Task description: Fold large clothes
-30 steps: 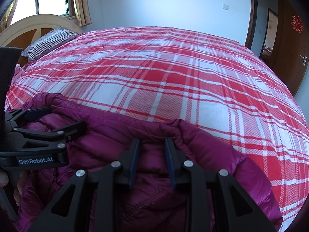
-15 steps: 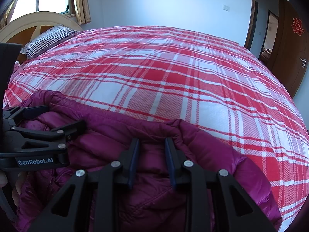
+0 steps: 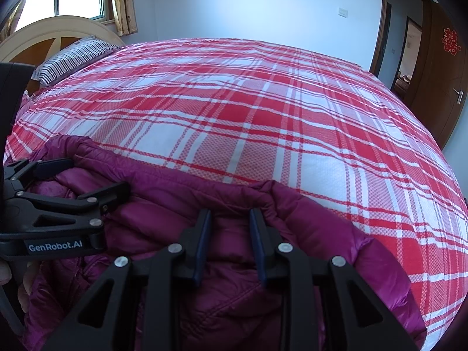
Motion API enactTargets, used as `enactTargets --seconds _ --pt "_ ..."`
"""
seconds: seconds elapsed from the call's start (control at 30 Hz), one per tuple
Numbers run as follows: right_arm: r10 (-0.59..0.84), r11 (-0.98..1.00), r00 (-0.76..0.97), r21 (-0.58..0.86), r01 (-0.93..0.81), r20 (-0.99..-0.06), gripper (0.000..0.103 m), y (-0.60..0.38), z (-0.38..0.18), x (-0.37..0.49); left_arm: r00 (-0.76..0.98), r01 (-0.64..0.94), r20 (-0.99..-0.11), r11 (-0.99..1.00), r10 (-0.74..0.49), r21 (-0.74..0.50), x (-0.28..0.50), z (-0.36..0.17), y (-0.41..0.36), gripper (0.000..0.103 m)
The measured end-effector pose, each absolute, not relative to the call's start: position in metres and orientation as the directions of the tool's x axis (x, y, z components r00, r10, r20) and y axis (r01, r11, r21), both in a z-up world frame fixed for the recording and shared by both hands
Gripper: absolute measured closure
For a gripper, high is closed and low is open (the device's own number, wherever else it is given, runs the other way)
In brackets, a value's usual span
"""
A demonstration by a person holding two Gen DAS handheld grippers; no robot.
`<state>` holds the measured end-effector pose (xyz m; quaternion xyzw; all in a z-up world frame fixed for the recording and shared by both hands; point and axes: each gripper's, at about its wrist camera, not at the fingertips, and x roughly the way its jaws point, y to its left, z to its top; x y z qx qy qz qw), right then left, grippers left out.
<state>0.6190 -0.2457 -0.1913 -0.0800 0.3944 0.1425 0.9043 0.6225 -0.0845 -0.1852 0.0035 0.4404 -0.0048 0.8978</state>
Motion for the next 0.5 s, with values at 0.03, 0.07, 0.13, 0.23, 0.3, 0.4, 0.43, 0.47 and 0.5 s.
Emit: enactTargets --seconds 0.03,0.07,0.13,0.23,0.3,0.4,0.43,0.47,0.5 --pt "0.194 0.947 0.648 -0.033 -0.321 -0.736 0.074 -0.245 -0.191 0.619 0.612 0.012 -0.791 1.0 -0.006 0.002 0.623 -0.185 -0.085 0.001" --pt "0.193 0.947 0.649 -0.035 -0.321 -0.736 0.074 -0.245 -0.191 0.619 0.612 0.012 -0.791 1.0 -0.005 0.003 0.623 -0.185 -0.085 0.001" --pt "0.193 0.947 0.649 -0.035 -0.321 -0.736 0.074 -0.245 -0.191 0.619 0.612 0.012 -0.791 1.0 -0.004 0.005 0.622 -0.185 -0.085 0.001" --pt "0.192 0.947 0.648 -0.036 -0.32 -0.737 0.074 -0.245 -0.192 0.619 0.613 0.011 -0.79 1.0 0.003 0.013 0.623 -0.186 -0.086 0.001" --pt "0.191 0.946 0.647 -0.037 -0.321 -0.738 0.074 -0.245 -0.192 0.62 0.613 0.011 -0.79 1.0 0.007 0.017 0.623 -0.185 -0.087 0.001" --pt "0.199 0.946 0.639 -0.023 -0.322 -0.743 0.074 -0.246 -0.192 0.622 0.603 0.016 -0.797 1.0 0.006 0.02 0.625 -0.184 -0.087 0.001" --pt "0.197 0.946 0.637 -0.026 -0.322 -0.745 0.074 -0.246 -0.192 0.622 0.598 0.023 -0.801 1.0 -0.006 0.01 0.625 -0.181 -0.086 0.001" --pt "0.191 0.945 0.633 -0.033 -0.324 -0.75 0.074 -0.244 -0.191 0.623 0.597 0.033 -0.802 0.999 -0.016 0.004 0.622 -0.177 -0.084 0.001" --pt "0.185 0.944 0.628 -0.04 -0.327 -0.755 0.074 -0.243 -0.189 0.624 0.6 0.046 -0.8 0.999 -0.021 0.008 0.616 -0.166 -0.081 0.001"
